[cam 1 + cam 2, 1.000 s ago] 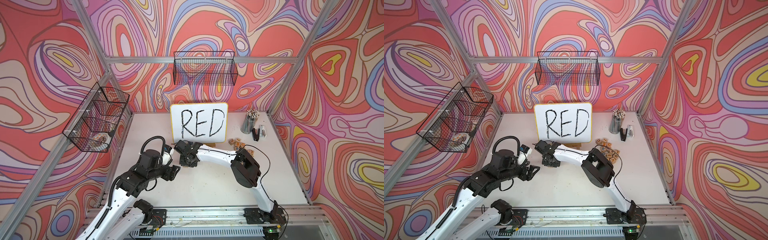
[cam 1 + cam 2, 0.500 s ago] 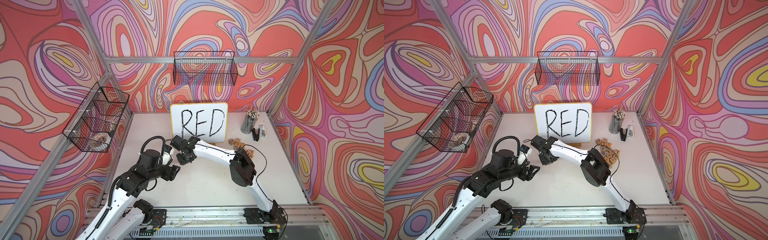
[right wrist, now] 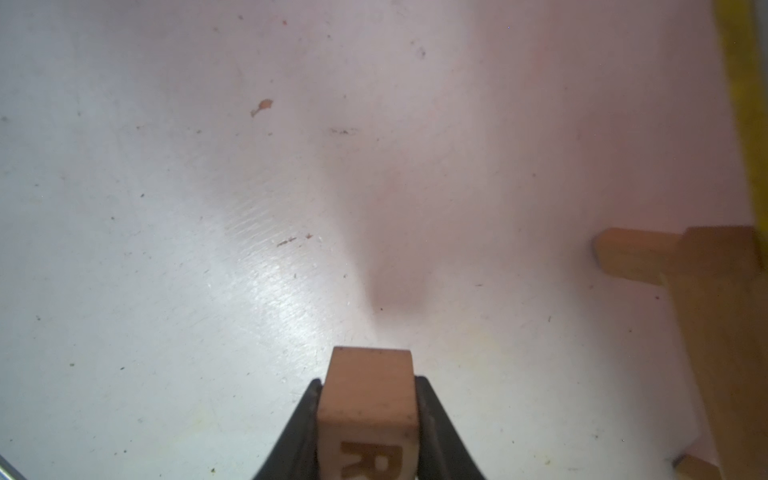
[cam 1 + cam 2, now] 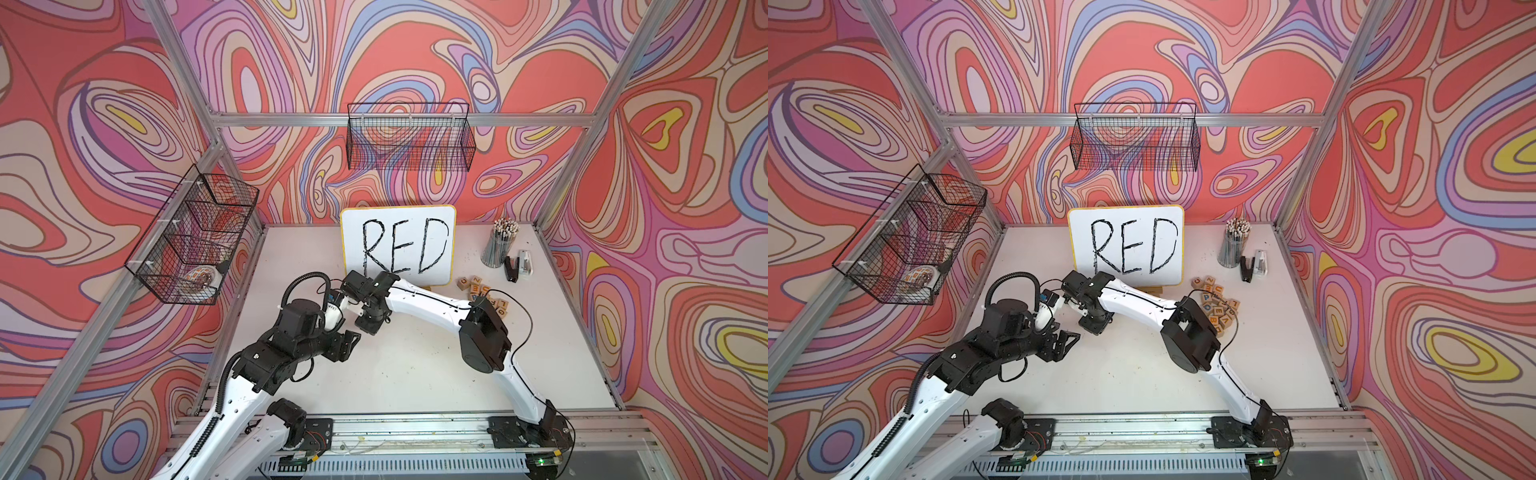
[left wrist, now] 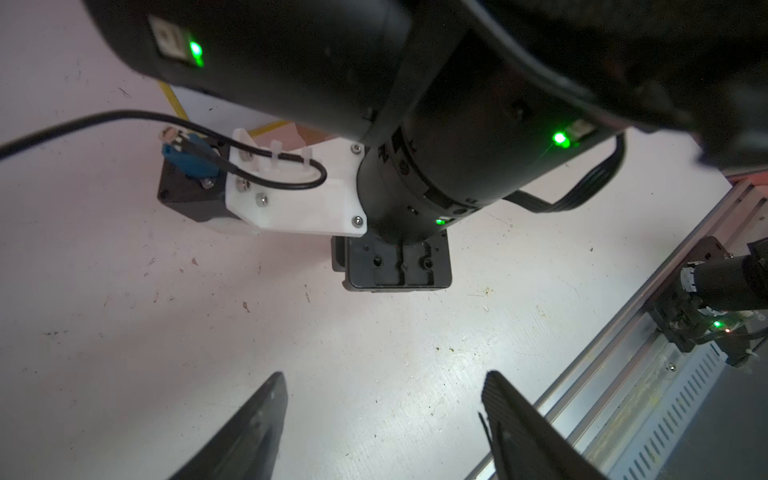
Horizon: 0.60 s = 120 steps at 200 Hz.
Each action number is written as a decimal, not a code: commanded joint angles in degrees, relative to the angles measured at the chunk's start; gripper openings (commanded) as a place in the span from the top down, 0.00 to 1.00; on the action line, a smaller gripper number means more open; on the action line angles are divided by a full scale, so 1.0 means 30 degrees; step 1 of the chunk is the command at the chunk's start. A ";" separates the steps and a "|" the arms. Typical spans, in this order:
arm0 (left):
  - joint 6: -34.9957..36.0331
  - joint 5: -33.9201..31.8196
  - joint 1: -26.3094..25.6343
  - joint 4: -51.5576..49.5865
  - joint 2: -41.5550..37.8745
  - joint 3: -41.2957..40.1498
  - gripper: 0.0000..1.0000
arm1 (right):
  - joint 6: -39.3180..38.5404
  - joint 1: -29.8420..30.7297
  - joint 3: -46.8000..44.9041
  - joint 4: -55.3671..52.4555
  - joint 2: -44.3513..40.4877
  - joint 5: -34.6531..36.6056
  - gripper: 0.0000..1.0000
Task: Assemble the uppercase word "red" with letter blocks
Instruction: Place the letter block at the center of the board.
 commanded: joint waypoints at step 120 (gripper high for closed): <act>-0.0113 0.0097 0.0081 0.0174 0.0017 -0.0255 0.23 | -0.7280 -0.0532 0.0094 -0.0100 0.0703 -0.1219 0.80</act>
